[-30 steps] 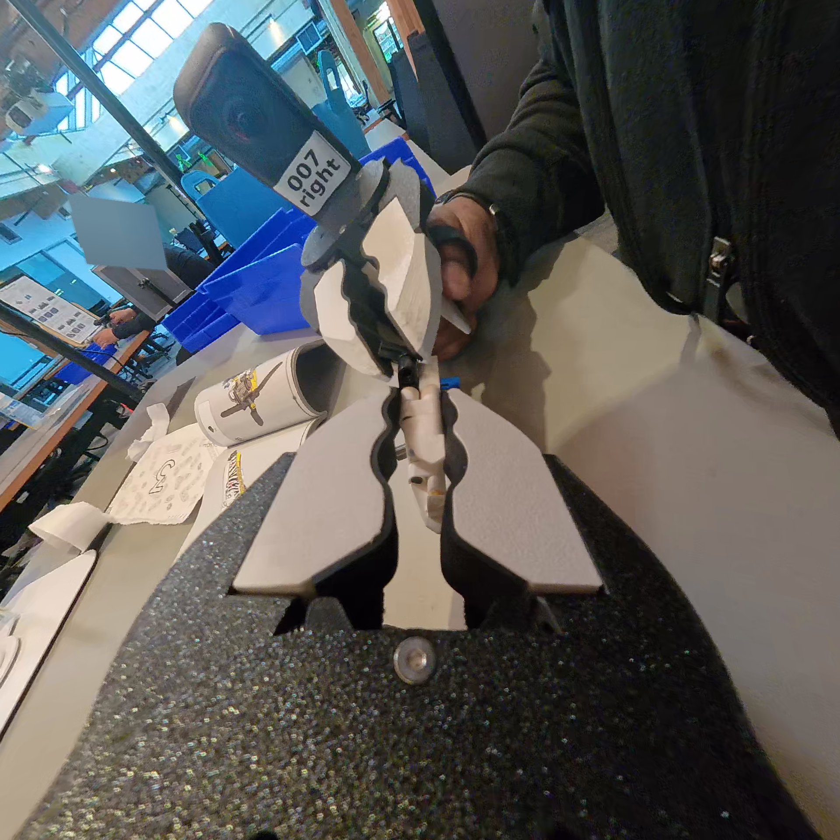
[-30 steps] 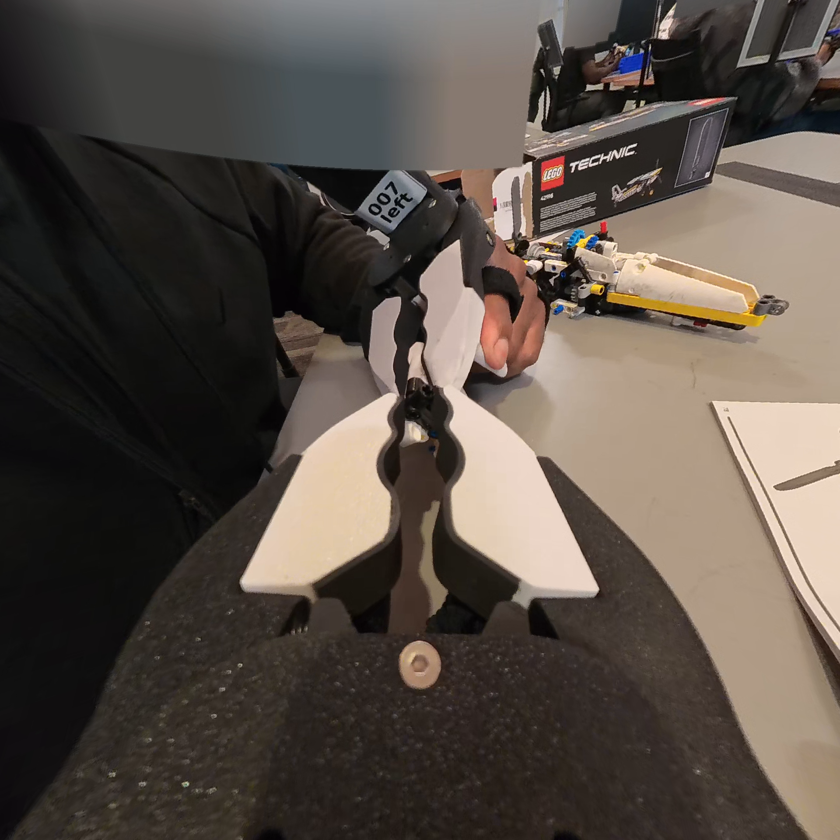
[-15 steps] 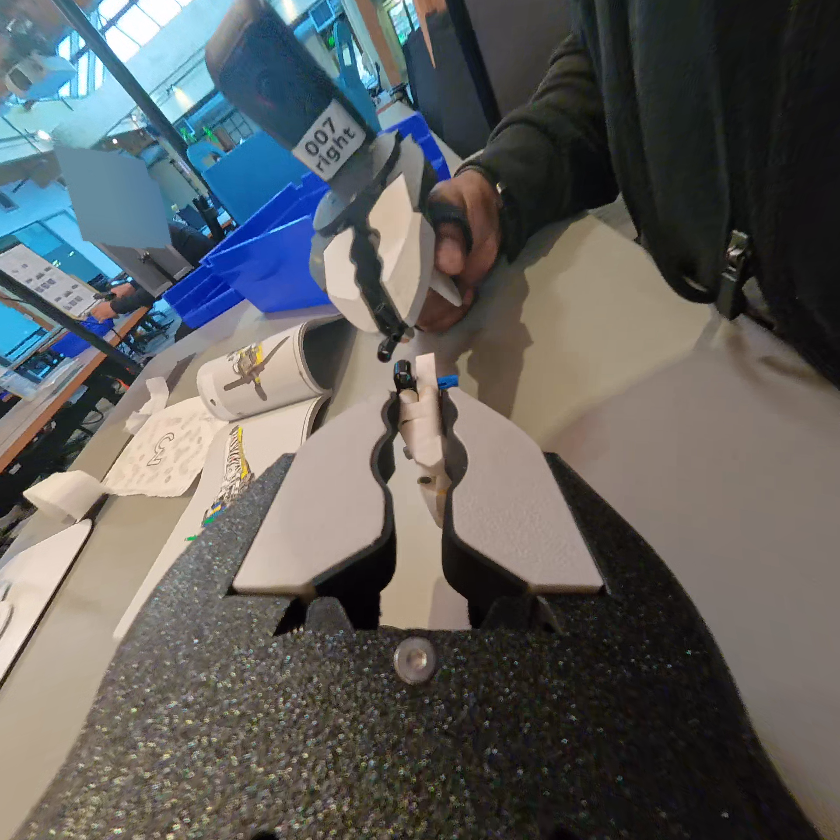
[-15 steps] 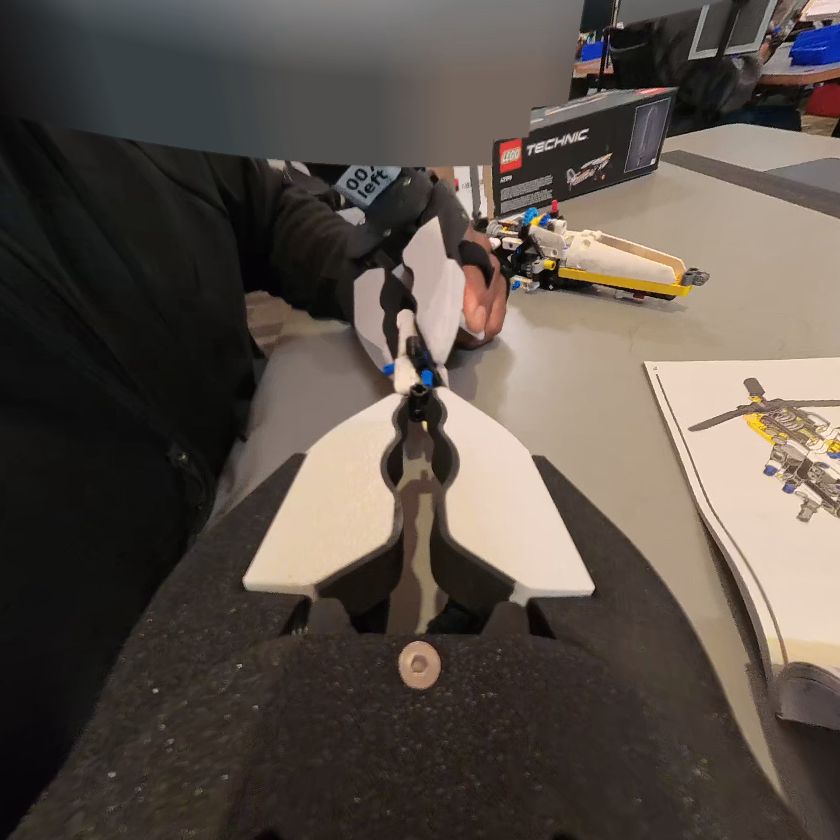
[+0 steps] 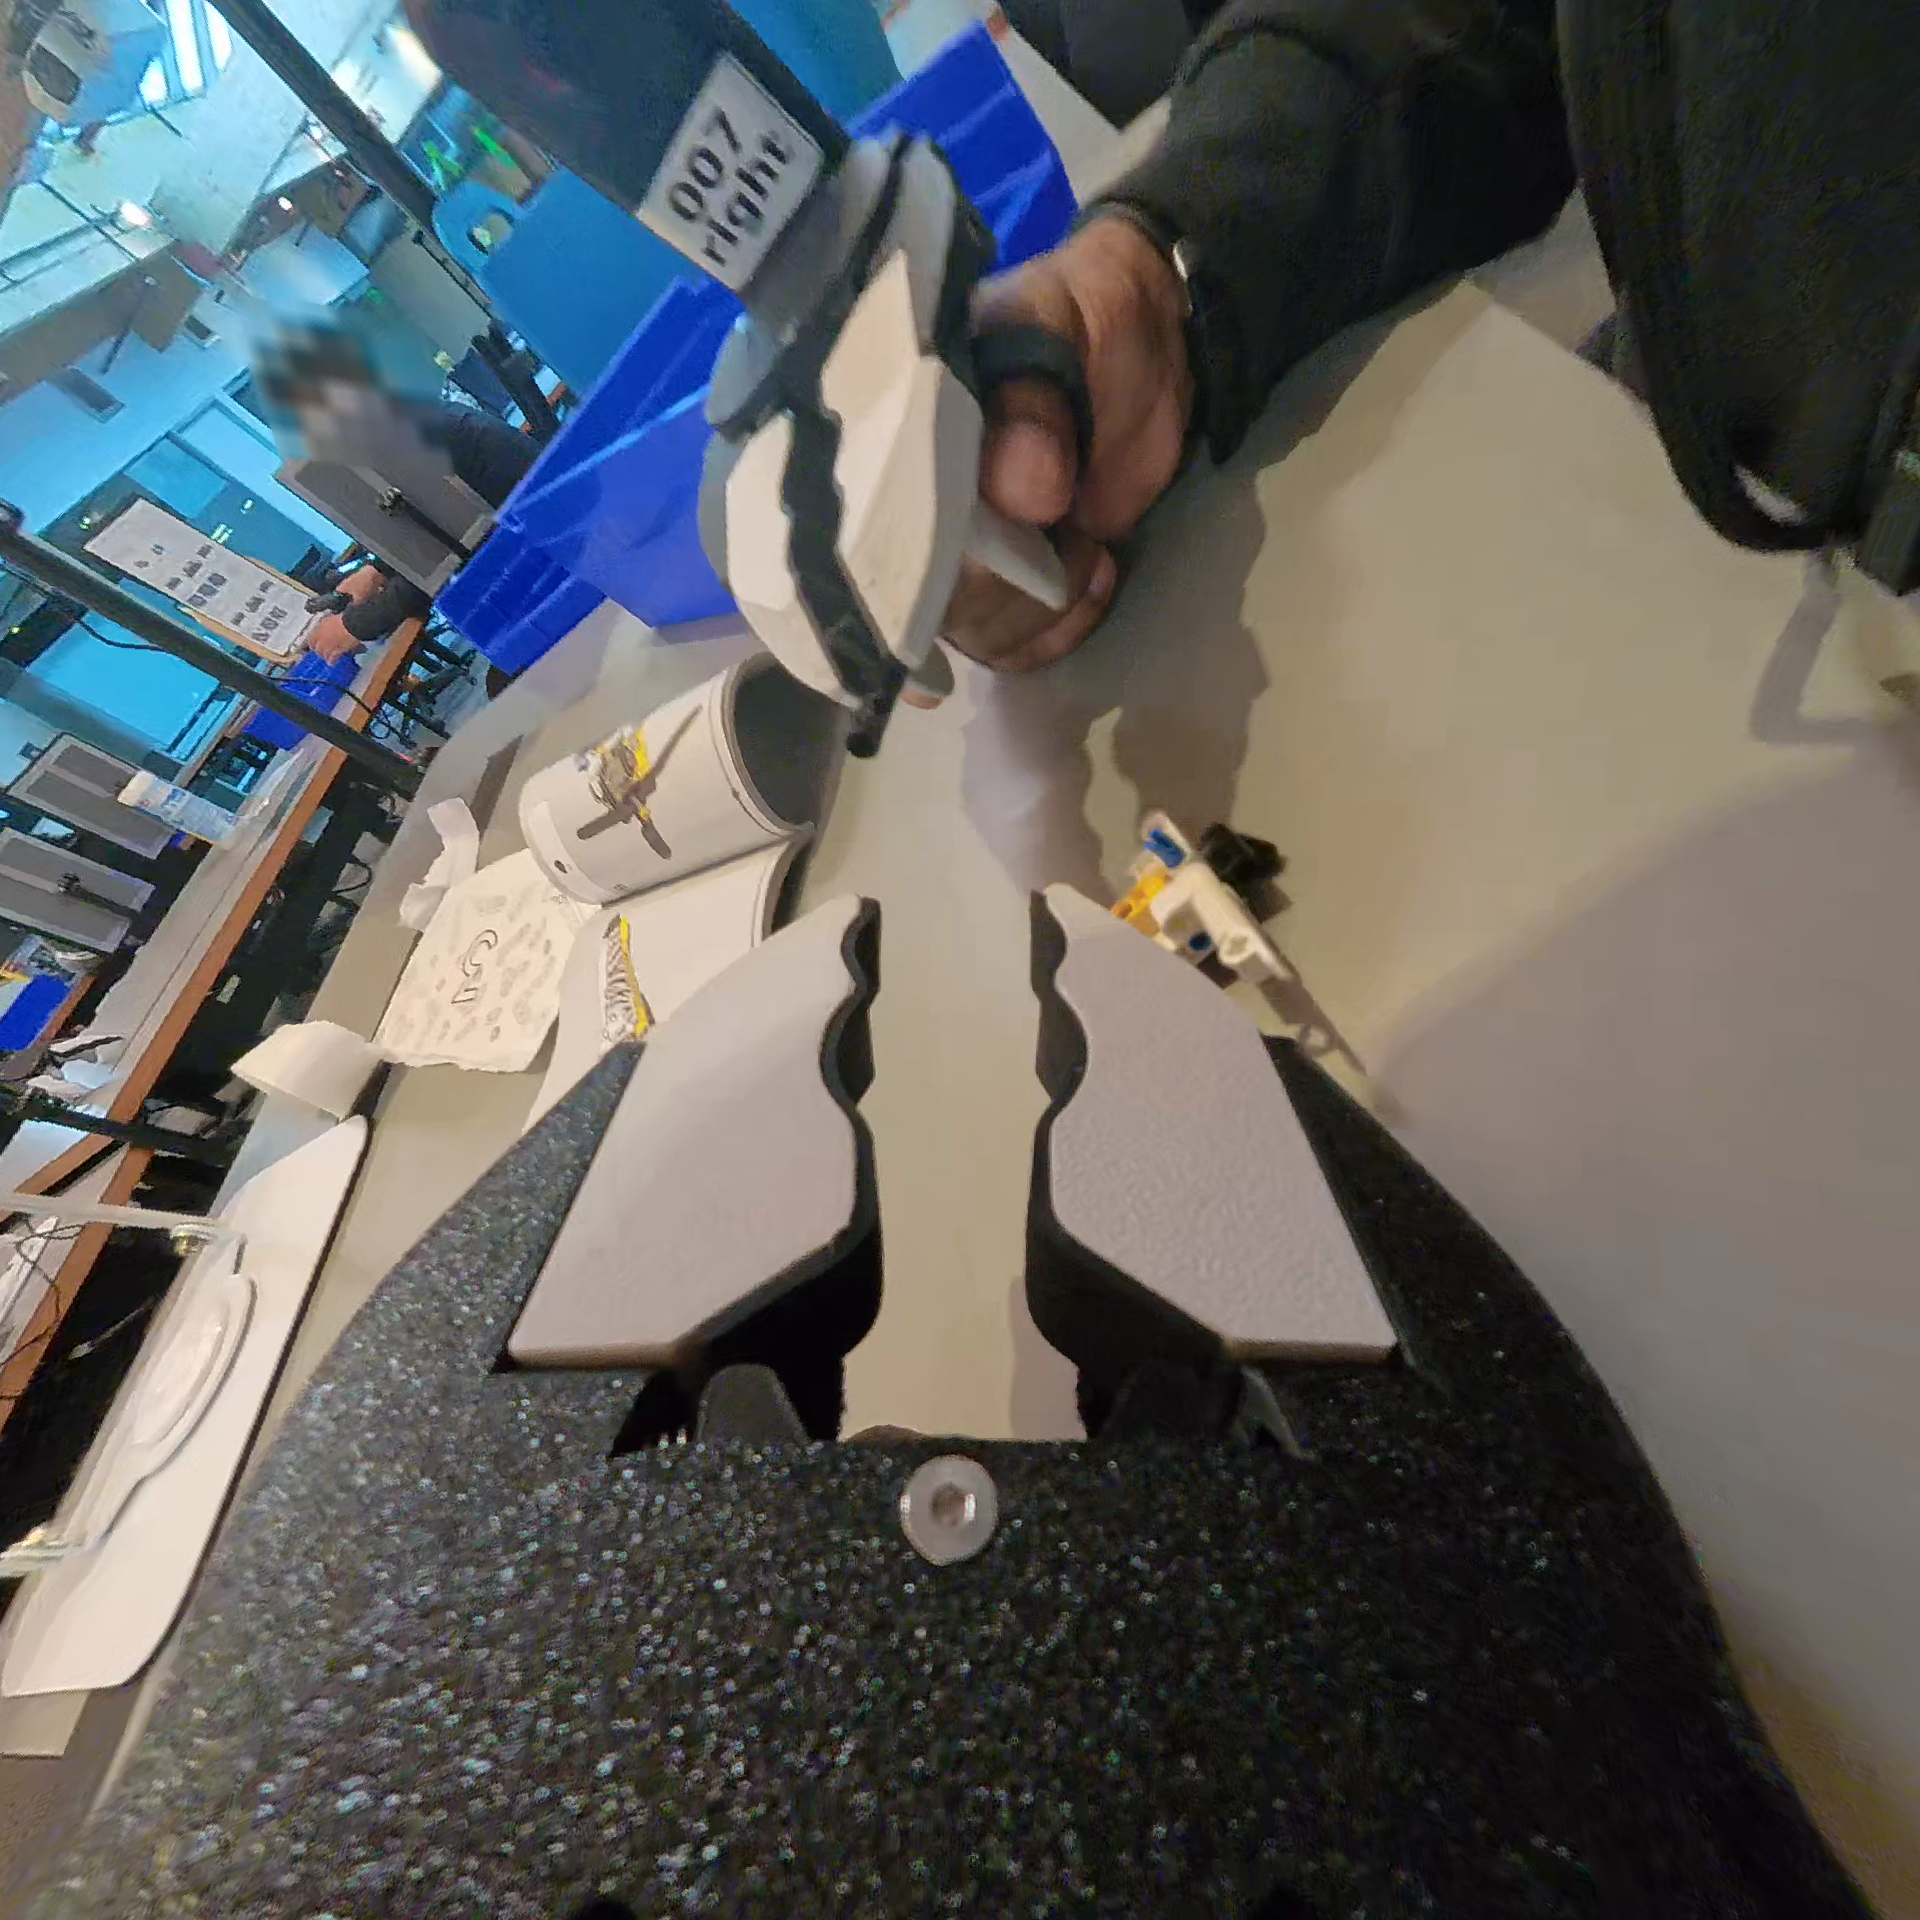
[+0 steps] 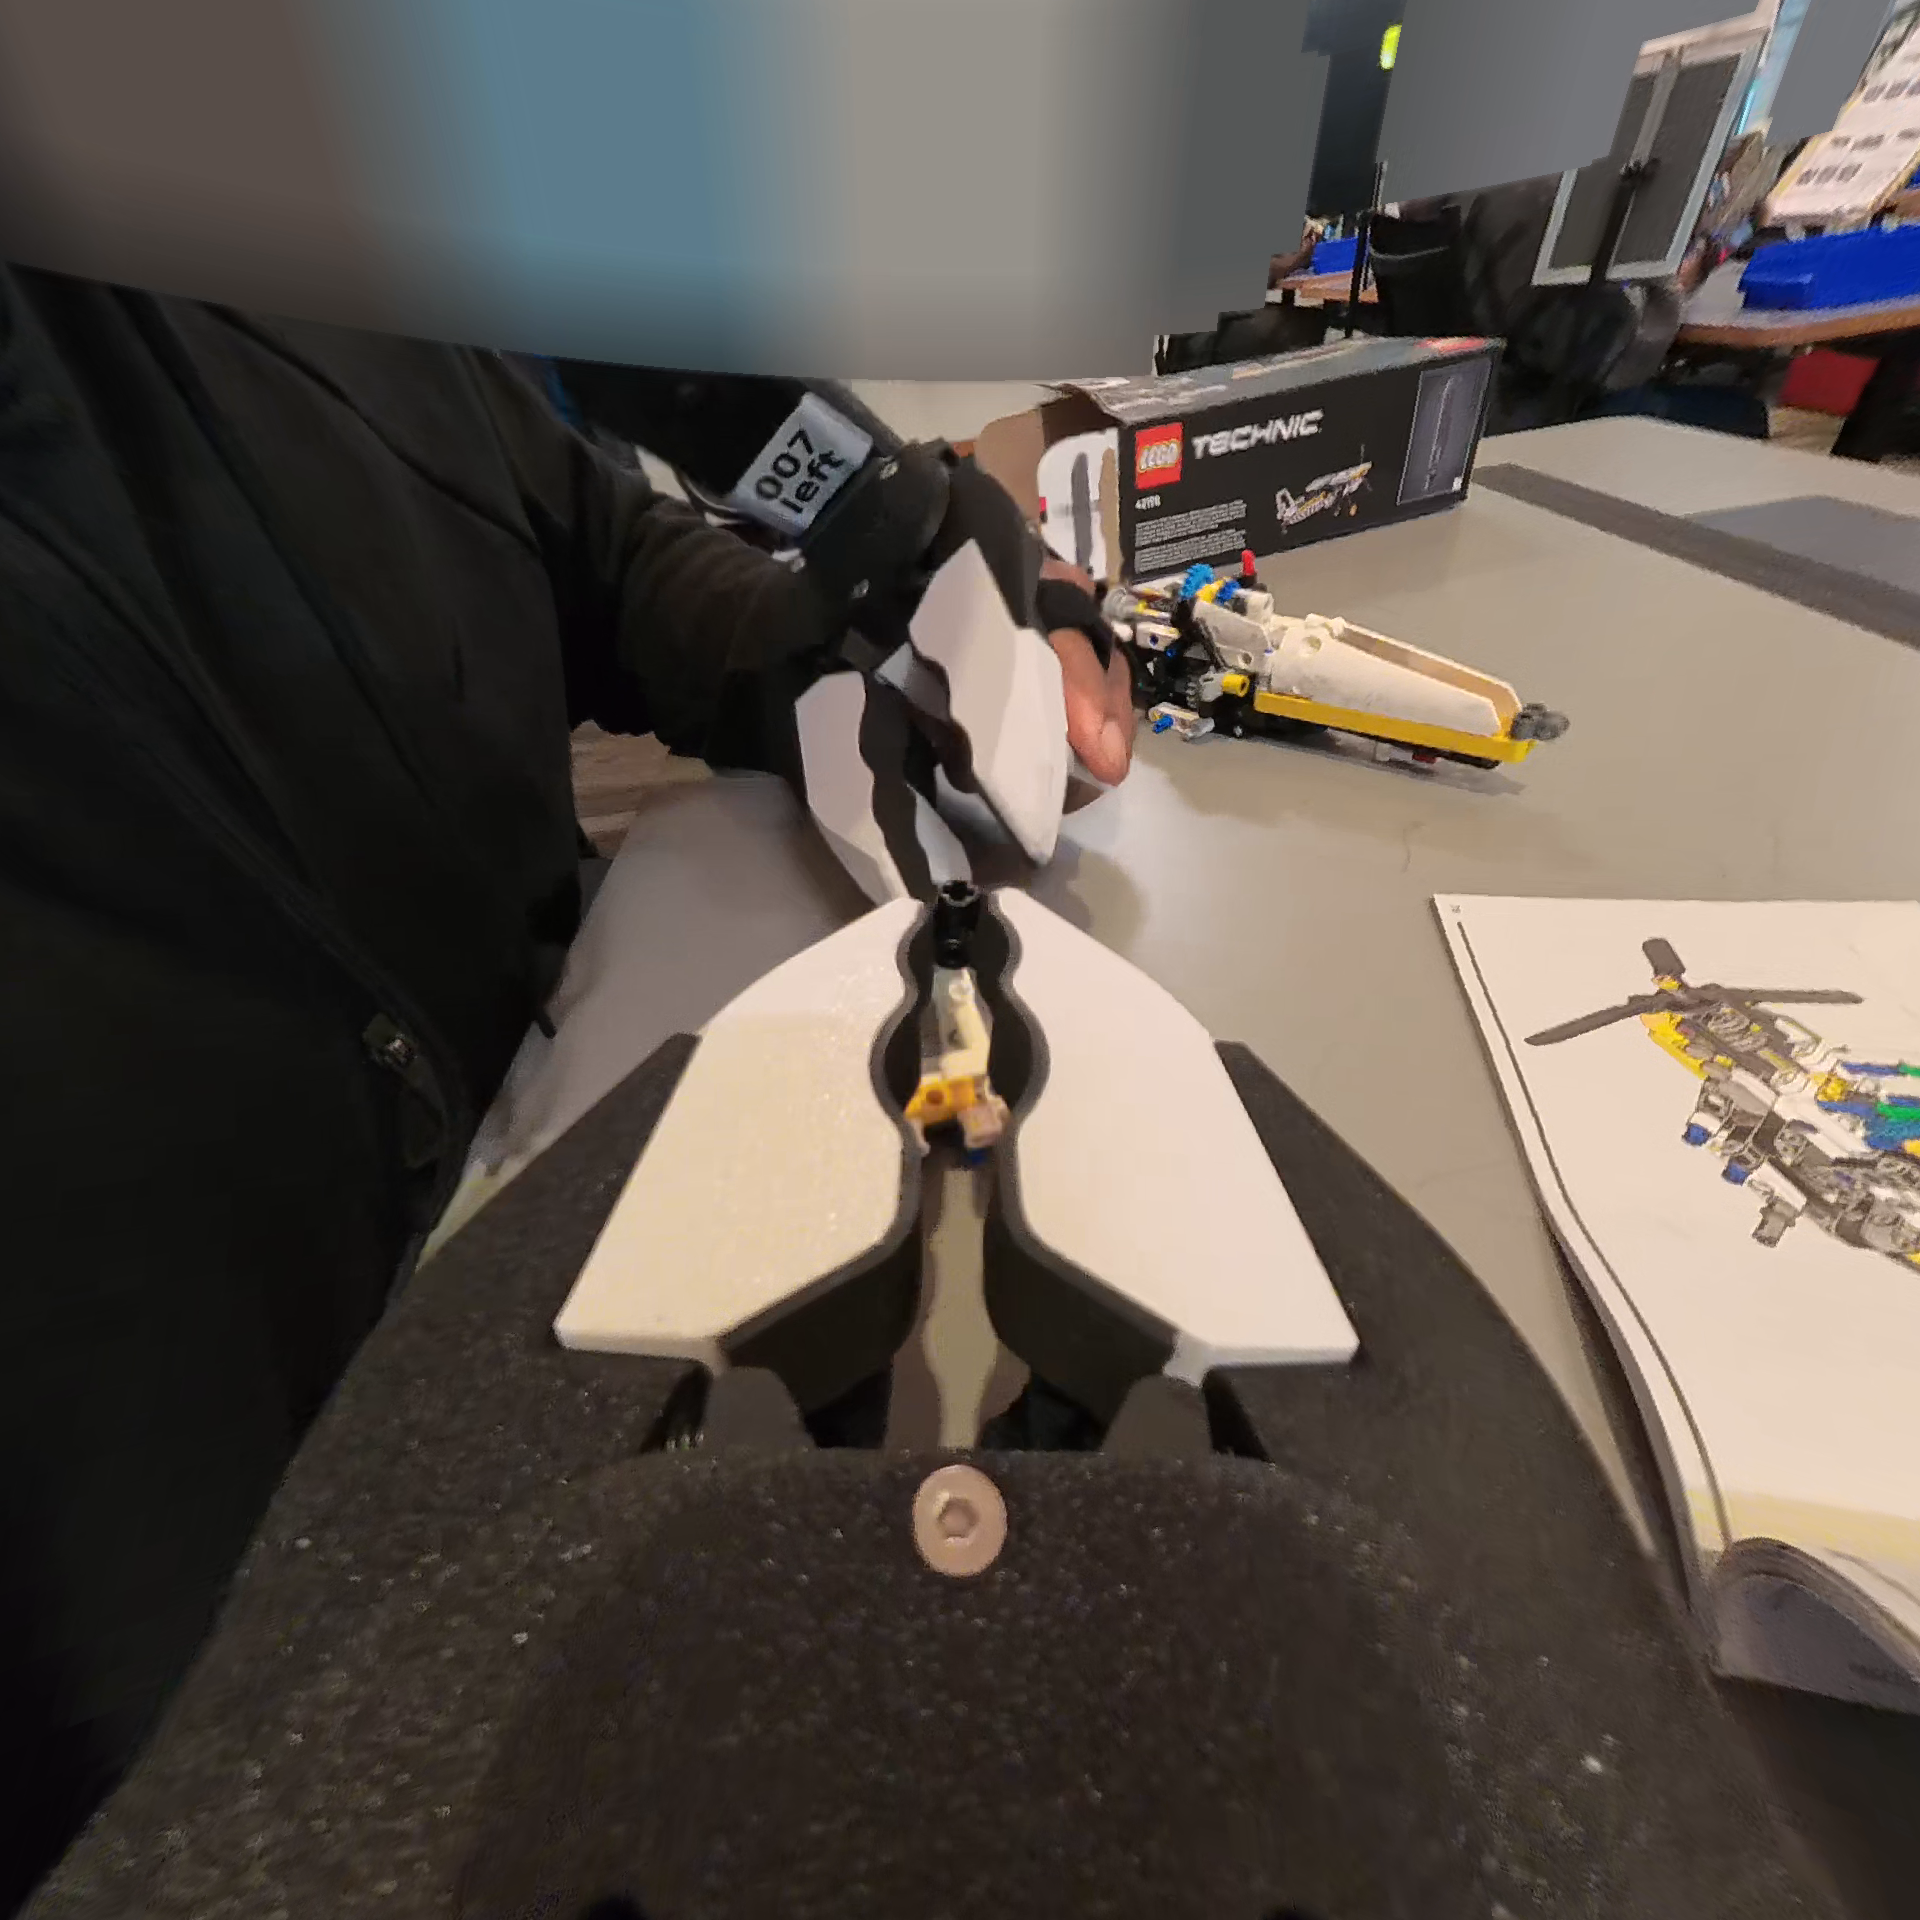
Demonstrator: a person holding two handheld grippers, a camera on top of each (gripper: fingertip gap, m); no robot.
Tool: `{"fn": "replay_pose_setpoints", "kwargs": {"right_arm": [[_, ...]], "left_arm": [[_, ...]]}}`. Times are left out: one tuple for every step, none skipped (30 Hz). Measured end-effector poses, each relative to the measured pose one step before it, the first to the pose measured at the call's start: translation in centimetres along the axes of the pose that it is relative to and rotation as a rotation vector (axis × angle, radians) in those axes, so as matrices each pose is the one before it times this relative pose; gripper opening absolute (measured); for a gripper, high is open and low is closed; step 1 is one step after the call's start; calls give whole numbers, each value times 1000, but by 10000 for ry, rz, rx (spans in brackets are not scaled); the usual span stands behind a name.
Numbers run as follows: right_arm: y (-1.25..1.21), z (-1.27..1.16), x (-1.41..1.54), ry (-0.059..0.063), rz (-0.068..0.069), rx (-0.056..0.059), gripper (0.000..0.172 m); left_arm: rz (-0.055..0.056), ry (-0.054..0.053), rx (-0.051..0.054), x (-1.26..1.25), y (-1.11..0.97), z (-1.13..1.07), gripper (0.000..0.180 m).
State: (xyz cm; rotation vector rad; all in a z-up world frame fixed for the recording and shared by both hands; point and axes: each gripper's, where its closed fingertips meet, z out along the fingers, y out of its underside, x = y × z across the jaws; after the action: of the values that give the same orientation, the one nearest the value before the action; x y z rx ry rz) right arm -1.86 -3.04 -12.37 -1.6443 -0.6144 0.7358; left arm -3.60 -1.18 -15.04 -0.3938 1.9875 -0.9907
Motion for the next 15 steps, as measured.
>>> {"fn": "replay_pose_setpoints", "kwargs": {"right_arm": [[-114,20,-178,-20,-236,69,7],[-134,11,-73,8,-152,85,7],[-145,-10,-36,3,-73,102,7],[-143,3,-29,-32,-4,107,7],[-159,-1,-47,-59,31,124,7],[-194,7,-65,-82,50,141,7],[-153,40,-57,-83,76,119,7],[-92,64,-10,-57,83,75,7],[-74,87,-58,-77,68,54,7],[-96,92,-120,-119,68,72,7],[-125,106,-155,-136,88,94,7],[-104,111,-159,-150,113,89,7],[-101,118,-155,-152,126,83,7],[-108,96,-88,-100,103,90,7],[-94,79,-73,-70,75,78,7]], "left_arm": [[-264,-75,230,-277,-512,-140,29],[-326,-89,258,-296,-567,-97,29],[-386,-36,261,-210,-561,-49,29],[-397,7,271,-100,-571,1,29],[-381,-18,226,-87,-487,67,28],[-319,23,175,14,-395,92,28],[-245,5,179,37,-368,98,27],[-180,-25,155,0,-303,88,24],[-124,-7,123,34,-243,89,21],[-57,-49,41,-12,-102,105,20],[19,-71,8,-27,-39,78,19],[60,-75,8,-24,-42,80,18],[54,-29,6,44,-39,56,17],[43,37,-13,138,-29,68,17],[48,-20,13,61,-78,40,17]]}}
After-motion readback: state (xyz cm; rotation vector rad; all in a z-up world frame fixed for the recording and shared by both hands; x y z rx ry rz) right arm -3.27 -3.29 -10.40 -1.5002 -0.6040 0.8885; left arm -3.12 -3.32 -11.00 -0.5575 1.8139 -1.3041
